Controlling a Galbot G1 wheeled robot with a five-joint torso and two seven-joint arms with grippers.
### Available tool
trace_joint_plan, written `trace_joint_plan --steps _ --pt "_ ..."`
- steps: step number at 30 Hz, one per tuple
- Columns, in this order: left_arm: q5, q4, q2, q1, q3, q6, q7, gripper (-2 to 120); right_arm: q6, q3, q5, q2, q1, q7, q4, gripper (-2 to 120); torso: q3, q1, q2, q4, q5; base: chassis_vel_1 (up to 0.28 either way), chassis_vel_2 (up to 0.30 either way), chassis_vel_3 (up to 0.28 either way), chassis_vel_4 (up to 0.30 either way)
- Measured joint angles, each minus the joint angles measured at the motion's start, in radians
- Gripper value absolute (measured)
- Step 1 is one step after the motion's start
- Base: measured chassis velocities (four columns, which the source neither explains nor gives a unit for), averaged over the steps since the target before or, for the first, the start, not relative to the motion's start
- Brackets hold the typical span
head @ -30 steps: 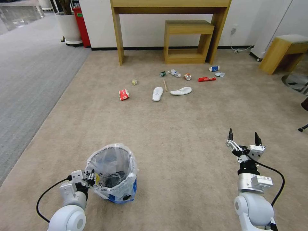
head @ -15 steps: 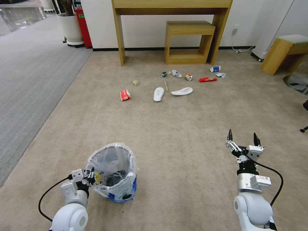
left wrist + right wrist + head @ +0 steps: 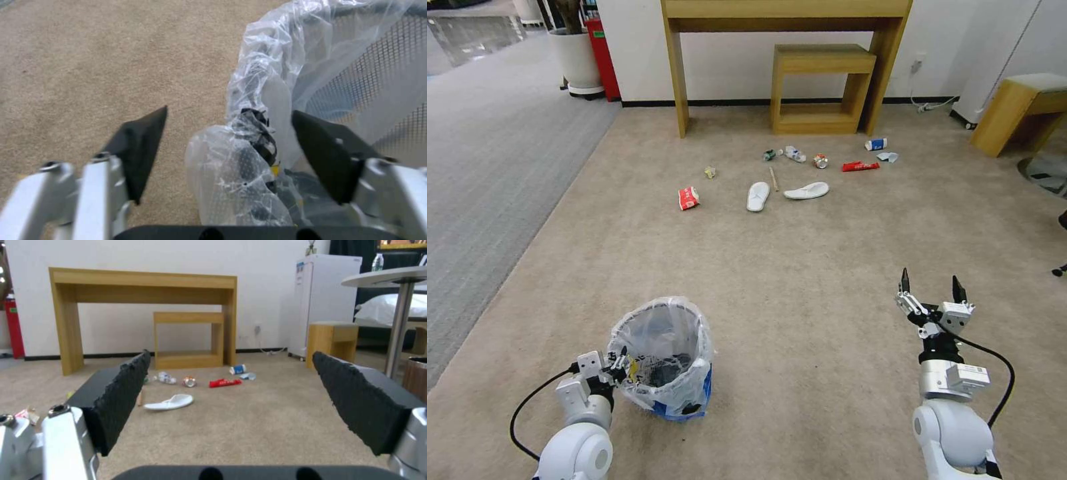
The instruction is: Pick up the trash bin and place the garbage on the floor into it.
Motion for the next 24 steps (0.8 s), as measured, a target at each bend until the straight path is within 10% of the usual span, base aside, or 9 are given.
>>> trace_joint_plan --steps 5,24 --pt "-0.028 -0.032 0.018 0.011 0.004 0.010 -0.017 97 -0.005 0.001 0.001 0.000 -0.006 0.000 0.012 91 0.000 0.000 0.000 -0.0003 -0.0010 0.000 0.000 0.000 0.000" --pt "-0.234 -0.044 0.173 -0.043 0.015 0.111 -0.084 98 -0.001 0.017 -0.003 0.009 -0.020 0.000 0.021 91 0.000 0.000 0.000 0.0000 -0.0001 0.000 0.000 0.000 0.000"
